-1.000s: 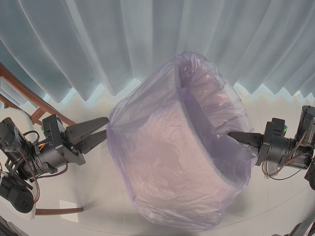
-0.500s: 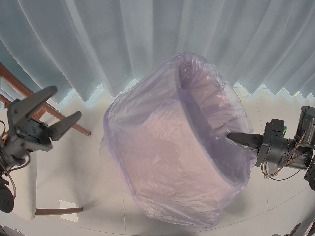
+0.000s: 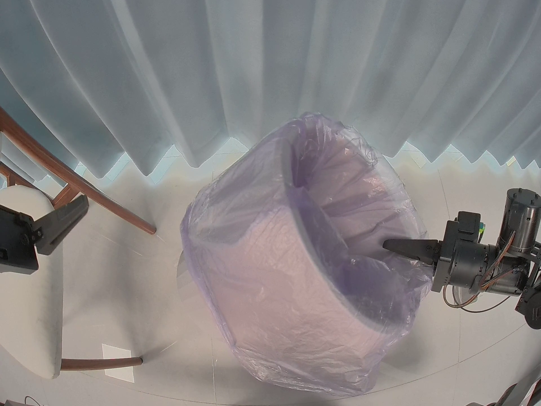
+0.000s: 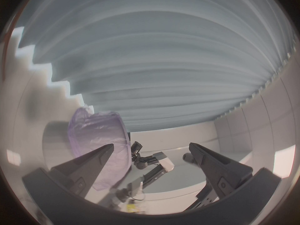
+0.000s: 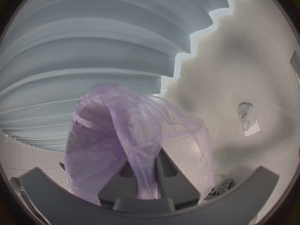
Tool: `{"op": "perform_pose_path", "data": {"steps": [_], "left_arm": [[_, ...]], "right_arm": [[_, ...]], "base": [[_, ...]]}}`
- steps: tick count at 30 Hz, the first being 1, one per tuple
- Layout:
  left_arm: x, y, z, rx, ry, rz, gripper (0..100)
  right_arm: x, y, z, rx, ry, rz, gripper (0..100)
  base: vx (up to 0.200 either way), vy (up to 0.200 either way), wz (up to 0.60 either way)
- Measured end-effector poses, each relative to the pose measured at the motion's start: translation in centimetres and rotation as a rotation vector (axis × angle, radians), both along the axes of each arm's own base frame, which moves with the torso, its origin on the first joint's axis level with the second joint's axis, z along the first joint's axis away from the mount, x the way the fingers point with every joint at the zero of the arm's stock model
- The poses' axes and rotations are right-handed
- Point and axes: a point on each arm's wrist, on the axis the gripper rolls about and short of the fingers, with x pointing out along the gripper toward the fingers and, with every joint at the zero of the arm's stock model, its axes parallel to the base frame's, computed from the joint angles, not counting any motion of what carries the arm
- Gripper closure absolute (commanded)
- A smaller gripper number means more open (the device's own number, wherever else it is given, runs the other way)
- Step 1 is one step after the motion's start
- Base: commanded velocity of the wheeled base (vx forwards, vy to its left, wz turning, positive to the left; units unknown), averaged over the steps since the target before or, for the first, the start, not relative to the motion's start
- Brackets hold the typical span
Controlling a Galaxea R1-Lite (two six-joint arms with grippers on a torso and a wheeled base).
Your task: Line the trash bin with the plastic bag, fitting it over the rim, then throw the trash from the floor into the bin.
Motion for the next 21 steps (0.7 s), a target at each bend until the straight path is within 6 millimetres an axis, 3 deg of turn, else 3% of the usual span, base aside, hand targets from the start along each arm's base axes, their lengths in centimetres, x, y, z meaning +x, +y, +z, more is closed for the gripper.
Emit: {"op": "perform_pose_path", "data": {"steps": [5, 10, 16, 21], "left_arm": [[1.0, -1.0, 0.0, -0.05, 0.174, -0.056, 0], [3.3, -3.0, -0.9, -0.112, 0.301, -0.036, 0], [6.4, -6.2, -3.3, -0.062, 0.284, 0.128, 0], [7.8, -8.4, -4.8, 0.016, 0.259, 0.321, 0]], "right_arm": [[0.1, 0.3, -0.3, -0.011, 0.012, 0.008, 100], [0.1, 0.6, -0.5, -0.026, 0.011, 0.003, 100], [0.1, 1.2, -0.8, -0.067, -0.012, -0.038, 100], [0.1, 1.9, -1.0, -0.099, -0.026, -0.069, 100]], "base": [[0.0, 0.0, 0.0], [0.0, 0.0, 0.0], [0.0, 0.0, 0.0], [0.0, 0.0, 0.0]]}}
